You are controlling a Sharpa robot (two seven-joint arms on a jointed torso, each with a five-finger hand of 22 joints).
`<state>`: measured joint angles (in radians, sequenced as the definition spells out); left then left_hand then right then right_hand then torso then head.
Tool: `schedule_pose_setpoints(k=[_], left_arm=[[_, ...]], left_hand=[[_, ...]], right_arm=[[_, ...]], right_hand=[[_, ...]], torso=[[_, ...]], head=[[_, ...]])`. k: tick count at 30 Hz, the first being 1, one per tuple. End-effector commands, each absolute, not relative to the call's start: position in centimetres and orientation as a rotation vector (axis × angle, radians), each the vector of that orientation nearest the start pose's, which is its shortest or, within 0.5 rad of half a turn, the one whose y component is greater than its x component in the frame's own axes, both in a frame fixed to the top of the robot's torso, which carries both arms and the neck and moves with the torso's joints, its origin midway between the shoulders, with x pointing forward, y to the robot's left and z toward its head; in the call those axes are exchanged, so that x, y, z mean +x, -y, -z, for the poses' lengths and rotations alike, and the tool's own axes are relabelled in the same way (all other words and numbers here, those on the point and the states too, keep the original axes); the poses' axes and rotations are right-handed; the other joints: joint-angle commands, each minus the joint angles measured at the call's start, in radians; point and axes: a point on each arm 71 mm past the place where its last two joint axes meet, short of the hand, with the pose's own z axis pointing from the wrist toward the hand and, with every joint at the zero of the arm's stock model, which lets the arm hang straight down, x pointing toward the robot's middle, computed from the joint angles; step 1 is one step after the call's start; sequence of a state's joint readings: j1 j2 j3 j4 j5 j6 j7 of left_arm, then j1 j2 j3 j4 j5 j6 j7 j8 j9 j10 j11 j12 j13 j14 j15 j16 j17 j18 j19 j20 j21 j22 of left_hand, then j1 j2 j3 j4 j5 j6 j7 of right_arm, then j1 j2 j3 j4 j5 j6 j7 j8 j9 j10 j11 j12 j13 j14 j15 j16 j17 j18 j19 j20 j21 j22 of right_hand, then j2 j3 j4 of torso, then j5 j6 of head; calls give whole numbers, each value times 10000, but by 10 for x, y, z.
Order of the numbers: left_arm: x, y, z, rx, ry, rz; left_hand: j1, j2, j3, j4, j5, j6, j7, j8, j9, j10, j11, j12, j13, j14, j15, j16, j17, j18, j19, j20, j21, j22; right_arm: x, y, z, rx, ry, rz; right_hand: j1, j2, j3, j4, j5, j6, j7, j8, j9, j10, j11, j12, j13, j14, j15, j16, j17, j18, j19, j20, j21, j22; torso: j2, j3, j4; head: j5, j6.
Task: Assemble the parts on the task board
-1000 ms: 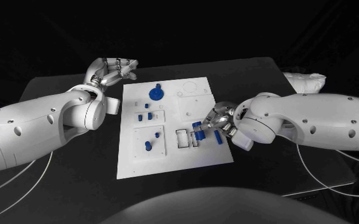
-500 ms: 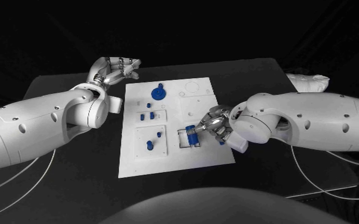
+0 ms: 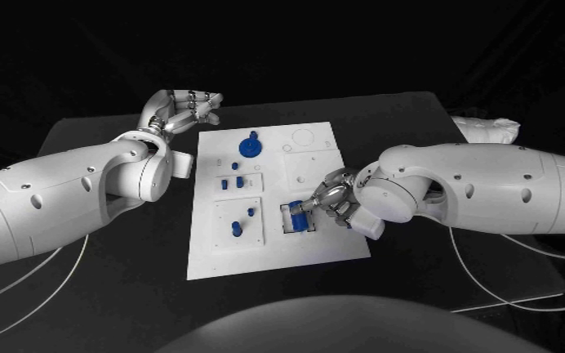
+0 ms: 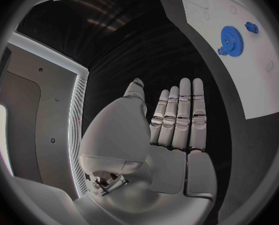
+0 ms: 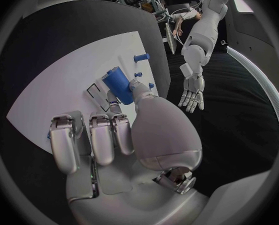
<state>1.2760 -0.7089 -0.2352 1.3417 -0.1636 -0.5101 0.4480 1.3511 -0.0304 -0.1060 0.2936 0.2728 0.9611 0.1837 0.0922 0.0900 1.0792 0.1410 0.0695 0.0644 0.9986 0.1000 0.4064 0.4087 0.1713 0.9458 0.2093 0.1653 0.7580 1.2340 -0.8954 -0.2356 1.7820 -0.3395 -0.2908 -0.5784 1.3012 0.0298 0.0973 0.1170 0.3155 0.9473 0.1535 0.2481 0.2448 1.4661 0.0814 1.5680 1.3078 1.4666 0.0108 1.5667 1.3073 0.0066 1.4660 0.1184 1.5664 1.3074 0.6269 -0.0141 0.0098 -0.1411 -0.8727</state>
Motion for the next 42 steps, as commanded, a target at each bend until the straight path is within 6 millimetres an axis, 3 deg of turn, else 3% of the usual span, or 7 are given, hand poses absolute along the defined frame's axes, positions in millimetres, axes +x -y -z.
schedule_pose_setpoints(k=[1,23,33,42], left_arm=[[513,-203,209,-8492,-14315,12576],[513,-203,209,-8494,-14326,12587],[513,-203,209,-8497,-14339,12598],[513,-203,209,-8501,-14351,12605]], left_hand=[[-10,110,-41,-7,53,-64,-10,48,12,-73,-30,14,5,-87,-10,-27,-10,109,53,32,-65,-12],[-10,110,-41,-7,53,-64,-10,48,12,-73,-30,14,5,-87,-10,-27,-10,109,53,32,-65,-12],[0,121,-51,-8,55,-70,-9,50,13,-78,-28,16,6,-100,-6,-27,-17,109,51,35,-79,-26],[0,121,-51,-8,55,-70,-9,50,13,-78,-28,16,6,-100,-6,-27,-17,109,51,35,-79,-26]], right_arm=[[384,181,265,10623,-25213,-6306],[388,175,267,10217,-25328,-5977],[388,174,267,10138,-25310,-5923],[389,173,268,10055,-25315,-5813]], right_hand=[[-106,-8,1035,-986,-69,231,-142,31,9,1047,-68,28,2630,1042,52,41,2635,-66,1048,77,44,2634],[-264,-85,977,-929,-267,228,-125,-19,-54,1047,-53,28,2630,1042,46,41,2635,-66,1048,72,44,2634],[-629,-322,762,-781,-686,209,-83,-124,-165,1047,-16,28,2630,1042,34,41,2635,-66,1048,64,44,2634],[-1365,-650,250,-415,-1267,-59,68,-333,-311,1047,116,28,2630,1042,82,41,2635,-66,1048,98,44,2634]], torso=[[3,3,-2],[3,0,-7],[4,1,-6],[1,-2,-9]], head=[[-9,1],[-7,1],[4,1],[15,1]])
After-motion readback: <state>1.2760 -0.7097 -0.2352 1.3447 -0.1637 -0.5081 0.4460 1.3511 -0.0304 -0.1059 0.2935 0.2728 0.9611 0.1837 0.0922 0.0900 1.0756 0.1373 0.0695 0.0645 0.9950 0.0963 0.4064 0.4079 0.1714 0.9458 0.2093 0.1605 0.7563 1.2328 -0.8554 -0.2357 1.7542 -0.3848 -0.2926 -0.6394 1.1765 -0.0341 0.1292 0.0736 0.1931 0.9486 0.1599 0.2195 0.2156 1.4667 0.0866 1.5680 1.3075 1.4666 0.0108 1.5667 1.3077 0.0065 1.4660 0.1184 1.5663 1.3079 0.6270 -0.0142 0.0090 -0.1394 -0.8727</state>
